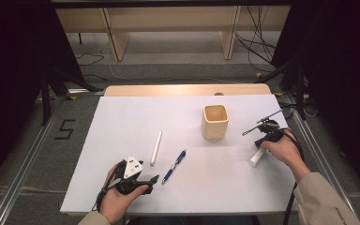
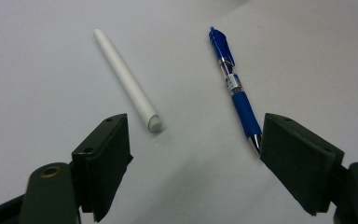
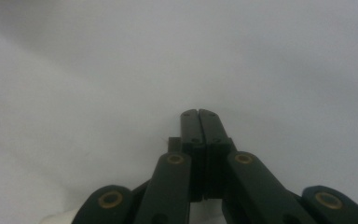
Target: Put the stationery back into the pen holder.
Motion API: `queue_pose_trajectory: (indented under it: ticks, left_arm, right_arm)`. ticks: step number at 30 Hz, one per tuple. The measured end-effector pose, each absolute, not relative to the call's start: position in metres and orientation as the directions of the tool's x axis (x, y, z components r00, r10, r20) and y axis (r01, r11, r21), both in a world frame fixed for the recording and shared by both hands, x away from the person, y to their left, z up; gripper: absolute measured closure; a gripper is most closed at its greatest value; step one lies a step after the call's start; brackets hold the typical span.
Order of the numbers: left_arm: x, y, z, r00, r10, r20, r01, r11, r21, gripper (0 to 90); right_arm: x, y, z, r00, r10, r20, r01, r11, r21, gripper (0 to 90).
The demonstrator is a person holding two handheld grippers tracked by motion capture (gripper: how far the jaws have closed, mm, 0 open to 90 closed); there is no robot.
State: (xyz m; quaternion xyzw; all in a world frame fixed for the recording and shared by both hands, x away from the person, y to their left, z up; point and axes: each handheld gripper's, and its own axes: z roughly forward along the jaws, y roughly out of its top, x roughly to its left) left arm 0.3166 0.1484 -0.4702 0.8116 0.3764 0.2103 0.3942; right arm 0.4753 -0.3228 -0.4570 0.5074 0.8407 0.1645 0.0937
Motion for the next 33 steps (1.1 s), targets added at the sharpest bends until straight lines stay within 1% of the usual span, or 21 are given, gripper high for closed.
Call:
queue_pose_trajectory:
  ticks: [17, 28, 33]
  left_arm:
    - [0.317, 0.149, -0.470, 0.626, 0.779, 0.049, 0.444, -0.407, 0.798, 24.0]
    - [0.317, 0.148, -0.470, 0.626, 0.778, 0.047, 0.445, -0.406, 0.798, 24.0]
    - [0.316, 0.149, -0.470, 0.626, 0.778, 0.051, 0.442, -0.408, 0.798, 24.0]
  right_arm:
    - [0.459, -0.337, -0.457, -0.449, 0.894, 0.008, 0.831, 0.413, 0.373, 90.0]
    - [0.456, -0.346, -0.456, -0.429, 0.903, 0.015, 0.835, 0.390, 0.387, 90.0]
    - [0.454, -0.348, -0.455, -0.421, 0.907, 0.017, 0.842, 0.385, 0.377, 89.9]
